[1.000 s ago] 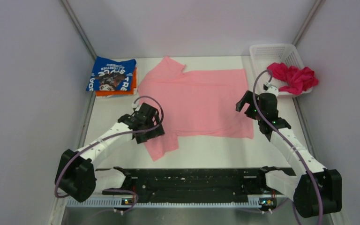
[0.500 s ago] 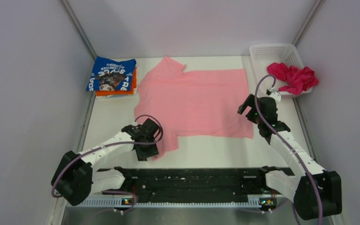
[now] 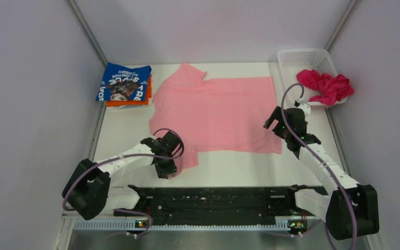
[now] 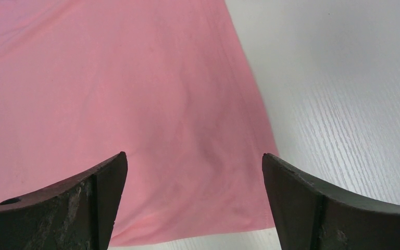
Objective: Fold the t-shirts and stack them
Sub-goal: Grab the side of the flattened tshirt closest away from the robot with both arms
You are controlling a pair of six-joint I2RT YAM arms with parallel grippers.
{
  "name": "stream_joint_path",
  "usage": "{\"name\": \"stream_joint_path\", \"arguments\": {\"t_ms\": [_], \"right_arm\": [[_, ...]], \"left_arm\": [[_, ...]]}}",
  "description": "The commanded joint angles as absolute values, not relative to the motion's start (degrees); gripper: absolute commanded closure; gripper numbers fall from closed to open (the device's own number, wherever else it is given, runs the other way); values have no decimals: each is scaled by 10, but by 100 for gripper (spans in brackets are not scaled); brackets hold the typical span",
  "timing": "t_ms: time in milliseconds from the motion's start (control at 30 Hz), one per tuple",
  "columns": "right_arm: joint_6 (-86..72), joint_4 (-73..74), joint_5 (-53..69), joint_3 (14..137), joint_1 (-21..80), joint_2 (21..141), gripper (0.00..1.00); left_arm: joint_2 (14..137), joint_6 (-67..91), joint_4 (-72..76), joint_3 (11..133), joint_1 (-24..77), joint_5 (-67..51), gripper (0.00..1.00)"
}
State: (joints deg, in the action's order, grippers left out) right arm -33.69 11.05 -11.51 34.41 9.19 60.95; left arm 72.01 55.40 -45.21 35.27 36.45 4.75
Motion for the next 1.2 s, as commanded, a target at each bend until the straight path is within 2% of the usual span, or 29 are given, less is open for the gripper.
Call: {"name": "stream_joint_path", "arguments": {"t_ms": [0, 100, 133, 433, 767, 967, 1167], "right_arm": [[-339, 110, -129, 353, 91, 608, 1], [-341, 116, -133, 353, 91, 608, 1], [-344, 119, -136, 352, 91, 606, 1], [-406, 176, -132, 296, 91, 555, 2], [-463, 302, -189, 233, 91, 440, 5], [-455, 312, -174, 219, 92, 434, 17], [-463, 300, -175, 207, 91, 463, 44]], "left_arm": [[743, 556, -430, 363, 367, 47, 69], [747, 557, -427, 361, 369, 45, 97], [747, 558, -427, 361, 369, 49, 100], [700, 539, -470, 355, 368, 56, 100], [625, 550, -550, 328, 368, 38, 100], [593, 554, -555, 315, 368, 3, 100], [562, 568, -560, 311, 368, 9, 100]]}}
